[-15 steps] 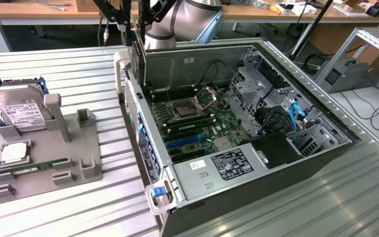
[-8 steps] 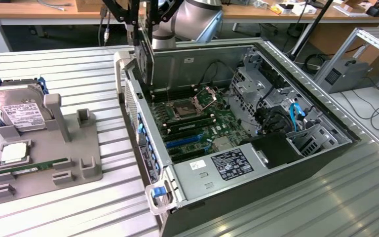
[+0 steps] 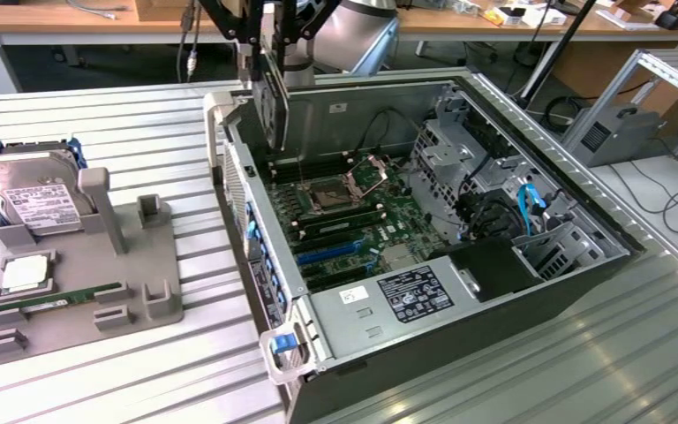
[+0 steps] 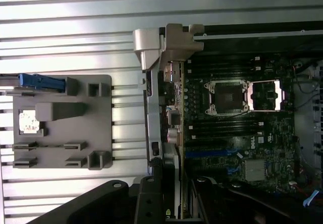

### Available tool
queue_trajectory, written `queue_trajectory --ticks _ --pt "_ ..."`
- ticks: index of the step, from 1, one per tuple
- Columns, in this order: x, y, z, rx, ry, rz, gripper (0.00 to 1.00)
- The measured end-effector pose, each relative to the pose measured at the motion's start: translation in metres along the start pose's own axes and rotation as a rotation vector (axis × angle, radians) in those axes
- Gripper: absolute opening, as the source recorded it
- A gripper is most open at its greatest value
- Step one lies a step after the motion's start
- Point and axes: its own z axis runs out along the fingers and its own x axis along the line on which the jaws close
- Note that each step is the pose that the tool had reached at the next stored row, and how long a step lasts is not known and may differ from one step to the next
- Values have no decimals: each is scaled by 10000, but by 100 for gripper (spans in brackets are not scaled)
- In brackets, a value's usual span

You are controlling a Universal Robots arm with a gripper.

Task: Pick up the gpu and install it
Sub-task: 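Pick up the gpu and move the gpu toward the slot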

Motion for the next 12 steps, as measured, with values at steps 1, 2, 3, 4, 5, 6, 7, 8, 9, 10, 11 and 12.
queue_trajectory --ticks 1,2,3,4,5,6,7,8,9,10,11,12 --pt "-18 1 1 1 0 0 27" --pt "-28 1 1 2 0 0 27" --pt "-40 2 1 3 0 0 27" --pt "-66 3 2 5 -1 -1 27" --pt "-90 4 2 9 -1 0 27" --pt "-112 6 3 13 -1 0 27" --pt "-131 7 4 16 -1 0 27" --pt "-147 7 4 17 -1 0 27" --pt "-159 8 5 19 -1 0 27" --pt "-180 9 6 21 -2 0 27" --pt "-198 9 7 21 -1 0 27" --pt "-216 10 7 23 -1 -1 27"
